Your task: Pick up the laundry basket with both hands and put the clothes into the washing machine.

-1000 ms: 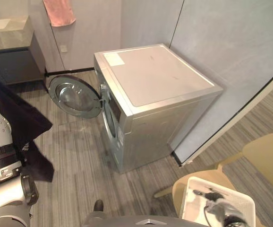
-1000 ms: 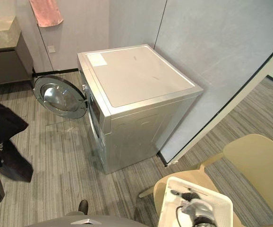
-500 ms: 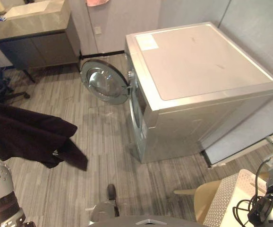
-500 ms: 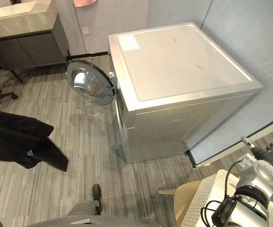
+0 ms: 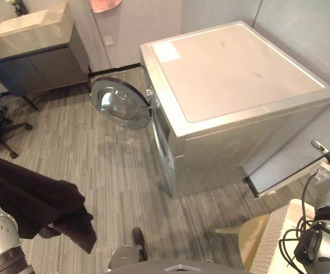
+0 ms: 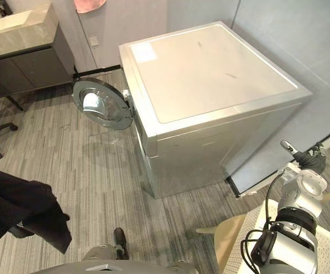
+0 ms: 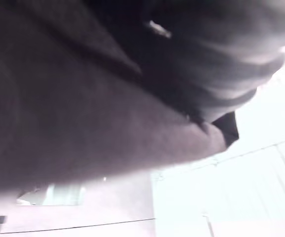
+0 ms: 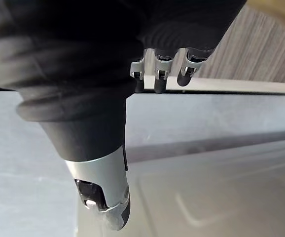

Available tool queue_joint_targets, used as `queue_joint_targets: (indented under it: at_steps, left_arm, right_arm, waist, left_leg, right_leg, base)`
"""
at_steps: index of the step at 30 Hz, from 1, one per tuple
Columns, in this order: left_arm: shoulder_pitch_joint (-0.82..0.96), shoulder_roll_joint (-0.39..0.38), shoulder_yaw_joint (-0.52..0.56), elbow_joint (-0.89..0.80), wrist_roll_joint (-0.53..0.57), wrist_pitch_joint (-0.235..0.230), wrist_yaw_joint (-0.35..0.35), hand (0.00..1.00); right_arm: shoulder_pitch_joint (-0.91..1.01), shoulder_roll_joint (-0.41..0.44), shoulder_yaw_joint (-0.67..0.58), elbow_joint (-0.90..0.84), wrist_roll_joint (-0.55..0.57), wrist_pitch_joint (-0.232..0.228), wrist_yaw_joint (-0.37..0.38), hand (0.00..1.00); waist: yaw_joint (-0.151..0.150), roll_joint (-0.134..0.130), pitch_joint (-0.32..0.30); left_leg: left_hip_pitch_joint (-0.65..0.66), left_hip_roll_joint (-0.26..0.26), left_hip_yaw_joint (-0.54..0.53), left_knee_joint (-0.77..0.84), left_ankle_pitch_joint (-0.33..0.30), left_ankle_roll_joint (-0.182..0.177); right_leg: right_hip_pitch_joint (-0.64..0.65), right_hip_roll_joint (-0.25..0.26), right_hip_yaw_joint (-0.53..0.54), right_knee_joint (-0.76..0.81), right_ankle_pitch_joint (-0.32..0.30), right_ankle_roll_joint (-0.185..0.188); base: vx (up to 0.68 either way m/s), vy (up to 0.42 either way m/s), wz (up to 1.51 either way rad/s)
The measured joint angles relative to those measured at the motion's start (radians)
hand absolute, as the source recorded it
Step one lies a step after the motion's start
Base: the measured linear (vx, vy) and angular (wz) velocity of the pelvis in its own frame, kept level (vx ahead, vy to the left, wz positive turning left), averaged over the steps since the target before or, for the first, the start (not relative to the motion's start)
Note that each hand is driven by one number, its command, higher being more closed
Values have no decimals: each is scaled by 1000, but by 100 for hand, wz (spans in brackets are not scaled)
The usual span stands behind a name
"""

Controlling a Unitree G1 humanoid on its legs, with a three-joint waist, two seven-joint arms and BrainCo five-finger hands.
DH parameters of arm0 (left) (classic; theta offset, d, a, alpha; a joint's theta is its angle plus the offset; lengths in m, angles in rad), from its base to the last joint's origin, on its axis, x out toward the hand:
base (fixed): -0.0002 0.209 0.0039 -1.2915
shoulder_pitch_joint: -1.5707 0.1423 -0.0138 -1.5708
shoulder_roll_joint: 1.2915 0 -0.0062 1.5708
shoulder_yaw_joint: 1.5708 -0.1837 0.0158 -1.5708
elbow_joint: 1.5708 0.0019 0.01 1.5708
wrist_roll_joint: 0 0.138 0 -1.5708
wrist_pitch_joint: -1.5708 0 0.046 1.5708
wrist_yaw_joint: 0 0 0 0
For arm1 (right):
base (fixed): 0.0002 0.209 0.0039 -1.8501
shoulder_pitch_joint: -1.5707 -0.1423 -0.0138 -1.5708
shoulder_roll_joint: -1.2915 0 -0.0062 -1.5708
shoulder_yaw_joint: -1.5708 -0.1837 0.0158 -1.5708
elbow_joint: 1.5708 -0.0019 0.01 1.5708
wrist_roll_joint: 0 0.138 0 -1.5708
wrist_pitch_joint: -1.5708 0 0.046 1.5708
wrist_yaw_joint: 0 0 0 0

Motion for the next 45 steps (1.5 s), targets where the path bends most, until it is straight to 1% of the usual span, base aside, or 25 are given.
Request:
queue_joint_targets:
  at_steps: [2, 3, 5, 8, 13, 15, 16, 18, 19, 20, 22, 26, 28, 30, 31, 32, 33, 34, 35, 36, 37, 39, 41, 43, 45]
  left_arm:
    - [-3, -13, -43, 29, -1, 6, 0, 100]
    - [-2, -18, -60, 29, -1, 7, -1, 100]
    - [-23, -32, -151, 27, -2, 7, -18, 100]
    - [-67, -94, -235, 27, -12, 29, -51, 100]
    - [-49, -167, -411, 28, -31, 86, -97, 100]
    - [-56, -169, -491, 46, -30, 94, -132, 100]
    - [-72, -175, -530, 83, -30, 101, -141, 100]
    - [-86, -202, -568, 128, -30, 129, -152, 100]
    - [-90, -217, -599, 157, -29, 148, -157, 100]
    - [-90, -217, -610, 170, -29, 151, -158, 100]
    - [-94, -214, -644, 209, -26, 163, -159, 100]
    - [-148, -208, -677, 266, -1, 170, -169, 100]
    - [-189, -205, -685, 301, 2, 172, -168, 100]
    - [-189, -213, -697, 316, 9, 178, -167, 100]
    - [-188, -235, -695, 336, 23, 179, -167, 100]
    - [-177, -257, -697, 350, 24, 179, -168, 100]
    - [-160, -292, -694, 386, 22, 177, -166, 100]
    - [-148, -308, -690, 403, 20, 178, -164, 100]
    - [-105, -332, -685, 420, 19, 179, -155, 100]
    - [-64, -344, -686, 421, 18, 181, -152, 100]
    - [-15, -360, -687, 421, 18, 186, -147, 100]
    - [17, -361, -696, 468, 18, 196, -147, 100]
    - [19, -358, -698, 524, 18, 209, -147, 100]
    - [37, -355, -731, 579, 21, 227, -153, 100]
    - [54, -355, -759, 581, 33, 232, -163, 100]
  right_arm:
    - [84, 3, 5, -59, -38, 0, -9, 0]
    - [114, 3, 3, -89, -51, 1, -12, 0]
    - [189, 6, -32, -173, -57, 1, -17, 0]
    - [221, 37, -121, -252, -95, -5, -29, 0]
    - [274, 106, -169, -402, -172, -3, -37, 0]
    - [278, 127, -172, -459, -175, 3, -38, 0]
    - [280, 137, -172, -487, -196, 4, -40, 0]
    - [287, 150, -172, -530, -211, 6, -39, 0]
    - [310, 183, -172, -577, -213, 7, -39, 0]
    - [322, 198, -172, -596, -214, 7, -39, 0]
    - [368, 215, -173, -653, -254, 5, -36, 0]
    - [446, 217, -219, -755, -289, 0, -33, 0]
    - [465, 231, -261, -792, -289, -9, -35, 0]
    - [478, 226, -278, -806, -290, -9, -36, 0]
    - [517, 224, -283, -842, -290, -8, -37, 0]
    - [559, 225, -285, -878, -293, -9, -40, 0]
    - [595, 219, -291, -911, -303, -10, -49, 0]
    - [602, 221, -291, -924, -305, -8, -58, 0]
    - [604, 222, -284, -966, -308, -7, -65, 0]
    - [600, 222, -268, -997, -310, -16, -77, 0]
    - [595, 229, -239, -1026, -313, -33, -95, 0]
    - [575, 274, -185, -1021, -316, -45, -108, 0]
    - [542, 312, -150, -1006, -316, -38, -109, 0]
    - [510, 355, -84, -967, -307, -42, -118, 0]
    - [480, 375, -22, -936, -305, -43, -123, 0]
  waist:
    - [-23, -8, 3]
    - [-30, -4, 1]
    - [-97, -14, -3]
    - [-146, -38, -2]
    - [-172, -49, 4]
    - [-208, -49, 5]
    - [-226, -42, 7]
    - [-238, -20, 21]
    - [-256, -5, 40]
    - [-264, -9, 45]
    - [-299, -8, 59]
    - [-353, -13, 59]
    - [-381, -53, 70]
    - [-401, -43, 67]
    - [-408, -31, 59]
    - [-411, -43, 49]
    - [-431, -42, 46]
    - [-431, -44, 46]
    - [-396, -45, 47]
    - [-362, -40, 43]
    - [-318, -38, 40]
    - [-288, -43, 25]
    - [-282, -62, 32]
    - [-279, -79, 35]
    - [-259, -76, 33]
  left_leg:
    - [-84, 83, 90, 256, -150, 53]
    - [-83, 96, 108, 276, -141, 32]
    - [-82, 52, 121, 274, -138, 20]
    - [-120, 14, 99, 228, -139, 14]
    - [-138, -6, 118, 260, -203, 7]
    - [-147, -12, 155, 311, -250, 15]
    - [-146, -22, 167, 329, -270, 34]
    - [-115, -46, 169, 299, -283, 53]
    - [-61, -61, 169, 248, -286, 58]
    - [-37, -69, 168, 218, -286, 58]
    - [46, -99, 168, 109, -284, 55]
    - [122, -173, 178, -18, -293, 17]
    - [151, -196, 196, 42, -319, 84]
    - [189, -207, 207, 25, -342, 67]
    - [225, -206, 211, 19, -360, 37]
    - [236, -207, 211, 81, -374, 22]
    - [190, -144, 196, 320, -431, -19]
    - [144, -89, 200, 495, -433, -22]
    - [76, 54, 237, 840, -386, 26]
    - [55, 150, 249, 1019, -363, 39]
    - [27, 238, 213, 1160, -350, 14]
    - [-53, 263, 109, 1183, -364, -17]
    - [-82, 261, 82, 1121, -372, -7]
    - [-102, 246, 15, 903, -386, 18]
    - [-101, 224, -76, 676, -377, 6]
  right_leg:
    - [-4, -10, 7, 5, 21, 16]
    - [3, -6, 11, 8, 23, 21]
    - [11, -37, 20, 9, 34, 12]
    - [2, -50, -13, -32, 62, 34]
    - [48, -66, -38, -96, 136, 45]
    - [51, -100, -55, -77, 157, 33]
    - [14, -138, -39, 15, 158, -1]
    - [-79, -176, 51, 182, 212, -151]
    - [-177, -167, 169, 377, 211, -238]
    - [-208, -152, 193, 458, 174, -238]
    - [-270, -52, 203, 595, 50, -216]
    - [-340, 117, 104, 467, -66, -213]
    - [-342, 141, 30, 341, -76, -214]
    - [-346, 205, -20, 222, -57, -235]
    - [-325, 252, -35, 152, -37, -258]
    - [-285, 269, -31, 93, -11, -275]
    - [-226, 267, -33, 51, 38, -295]
    - [-186, 273, -31, 27, 34, -292]
    - [-116, 303, 11, 8, 16, -292]
    - [-80, 325, 53, 9, 2, -288]
    - [-40, 339, 107, 12, -10, -269]
    - [-3, 311, 182, 7, -12, -255]
    - [28, 271, 247, -10, -6, -244]
    - [81, 205, 359, -36, 9, -220]
    - [84, 177, 414, -36, 17, -201]
  base:
    - [82, 37, -26]
    - [107, 66, 4]
    - [92, 147, 34]
    - [-6, 137, 42]
    - [-46, 136, 20]
    - [5, 223, 37]
    - [31, 258, 26]
    - [43, 339, 3]
    - [86, 341, 3]
    - [139, 274, 10]
    - [169, 234, 17]
    - [197, 152, 10]
    - [320, 39, 5]
    - [458, 89, -12]
    - [462, 116, -1]
    - [515, 88, 26]
    - [403, 62, 33]
    - [504, 65, -2]
    - [407, 57, -72]
    - [614, 89, -138]
    - [497, 98, -125]
    - [487, 187, -100]
    - [384, 259, -73]
    - [331, 343, -76]
    - [348, 537, -124]
